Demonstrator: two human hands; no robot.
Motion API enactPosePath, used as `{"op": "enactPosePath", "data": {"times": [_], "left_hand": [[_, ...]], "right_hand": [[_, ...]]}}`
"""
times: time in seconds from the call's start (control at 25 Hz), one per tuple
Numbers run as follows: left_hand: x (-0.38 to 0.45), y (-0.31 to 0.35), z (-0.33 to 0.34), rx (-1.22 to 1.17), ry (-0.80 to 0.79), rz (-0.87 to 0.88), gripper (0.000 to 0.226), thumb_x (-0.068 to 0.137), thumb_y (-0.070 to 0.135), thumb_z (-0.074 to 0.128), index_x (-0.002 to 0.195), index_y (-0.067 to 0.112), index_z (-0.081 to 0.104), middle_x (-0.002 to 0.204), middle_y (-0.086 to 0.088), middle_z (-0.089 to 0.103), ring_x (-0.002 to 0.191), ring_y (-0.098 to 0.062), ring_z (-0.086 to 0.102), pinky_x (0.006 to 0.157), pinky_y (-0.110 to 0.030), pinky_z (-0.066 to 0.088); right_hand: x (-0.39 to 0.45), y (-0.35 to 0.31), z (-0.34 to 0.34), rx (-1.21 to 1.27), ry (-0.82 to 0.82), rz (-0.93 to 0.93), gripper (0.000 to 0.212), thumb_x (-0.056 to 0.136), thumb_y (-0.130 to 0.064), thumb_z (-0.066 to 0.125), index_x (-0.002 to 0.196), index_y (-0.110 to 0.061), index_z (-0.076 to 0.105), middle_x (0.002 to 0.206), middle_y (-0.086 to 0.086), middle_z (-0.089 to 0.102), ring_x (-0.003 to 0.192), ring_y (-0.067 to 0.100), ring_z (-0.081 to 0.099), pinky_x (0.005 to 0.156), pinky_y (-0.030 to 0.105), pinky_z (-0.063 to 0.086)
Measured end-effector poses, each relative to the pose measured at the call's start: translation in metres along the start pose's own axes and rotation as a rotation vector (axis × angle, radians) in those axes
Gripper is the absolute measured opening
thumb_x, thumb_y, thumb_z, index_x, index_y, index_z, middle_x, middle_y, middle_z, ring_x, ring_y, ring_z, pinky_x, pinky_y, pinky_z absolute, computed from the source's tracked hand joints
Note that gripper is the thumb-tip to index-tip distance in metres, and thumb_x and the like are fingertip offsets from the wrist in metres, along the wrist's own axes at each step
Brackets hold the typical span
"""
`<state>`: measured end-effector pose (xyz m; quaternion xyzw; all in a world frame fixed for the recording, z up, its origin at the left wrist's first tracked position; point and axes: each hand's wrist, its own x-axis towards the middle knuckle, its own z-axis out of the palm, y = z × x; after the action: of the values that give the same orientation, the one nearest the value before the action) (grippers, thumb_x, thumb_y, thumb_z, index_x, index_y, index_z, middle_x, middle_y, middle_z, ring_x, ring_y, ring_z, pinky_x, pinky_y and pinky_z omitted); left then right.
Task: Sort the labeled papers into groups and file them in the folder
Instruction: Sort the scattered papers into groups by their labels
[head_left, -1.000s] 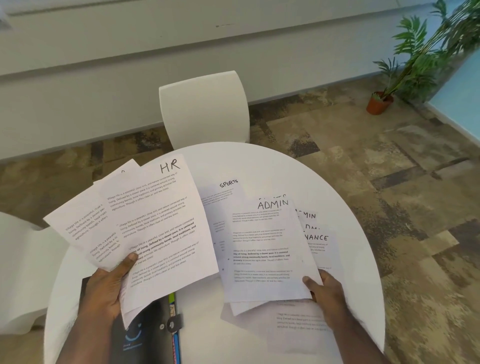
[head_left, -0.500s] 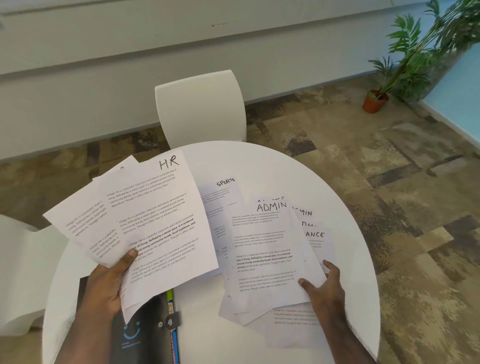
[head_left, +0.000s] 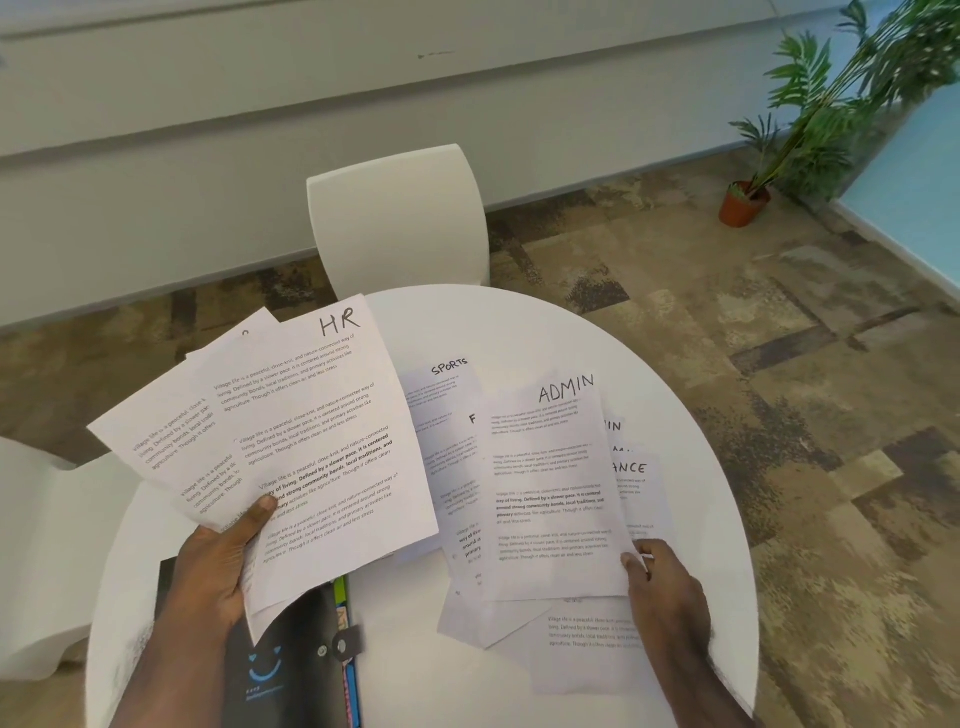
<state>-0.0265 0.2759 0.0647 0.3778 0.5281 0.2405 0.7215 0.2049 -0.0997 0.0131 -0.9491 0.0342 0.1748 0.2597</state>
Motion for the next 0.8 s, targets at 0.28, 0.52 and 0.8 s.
{"op": "enactPosePath", "data": {"times": [0.28, 0.52, 0.8], "left_hand": [[-0.003, -0.001, -0.002, -0.033, -0.001, 0.003, 0.046, 0.080, 0.006, 0.076, 0.123, 0.020, 0.068, 0.110, -0.005, 0.076, 0.100, -0.030, 0.072, 0.078, -0.053, 0.059], [-0.001, 0.000, -0.002, -0.032, -0.002, -0.014, 0.047, 0.078, 0.006, 0.076, 0.123, 0.020, 0.068, 0.111, -0.005, 0.076, 0.104, -0.031, 0.071, 0.079, -0.054, 0.058], [-0.002, 0.001, 0.004, -0.014, 0.018, -0.020, 0.044, 0.082, 0.006, 0.075, 0.124, 0.016, 0.067, 0.113, -0.007, 0.075, 0.102, -0.031, 0.070, 0.073, -0.048, 0.061]], "right_hand": [[-0.003, 0.049, 0.009, 0.235, 0.039, 0.075, 0.027, 0.099, -0.015, 0.050, 0.123, -0.015, 0.062, 0.113, 0.018, 0.070, 0.103, 0.038, 0.062, 0.091, 0.047, 0.054], [-0.006, 0.068, 0.001, 0.791, 0.013, 0.337, 0.034, 0.100, 0.000, 0.047, 0.134, -0.004, 0.053, 0.119, 0.018, 0.060, 0.105, 0.034, 0.055, 0.057, 0.039, 0.062], [-0.004, 0.038, -0.014, 1.141, 0.029, 0.381, 0.031, 0.103, -0.004, 0.044, 0.130, -0.015, 0.052, 0.116, 0.008, 0.058, 0.102, 0.026, 0.058, 0.050, 0.025, 0.059]]}}
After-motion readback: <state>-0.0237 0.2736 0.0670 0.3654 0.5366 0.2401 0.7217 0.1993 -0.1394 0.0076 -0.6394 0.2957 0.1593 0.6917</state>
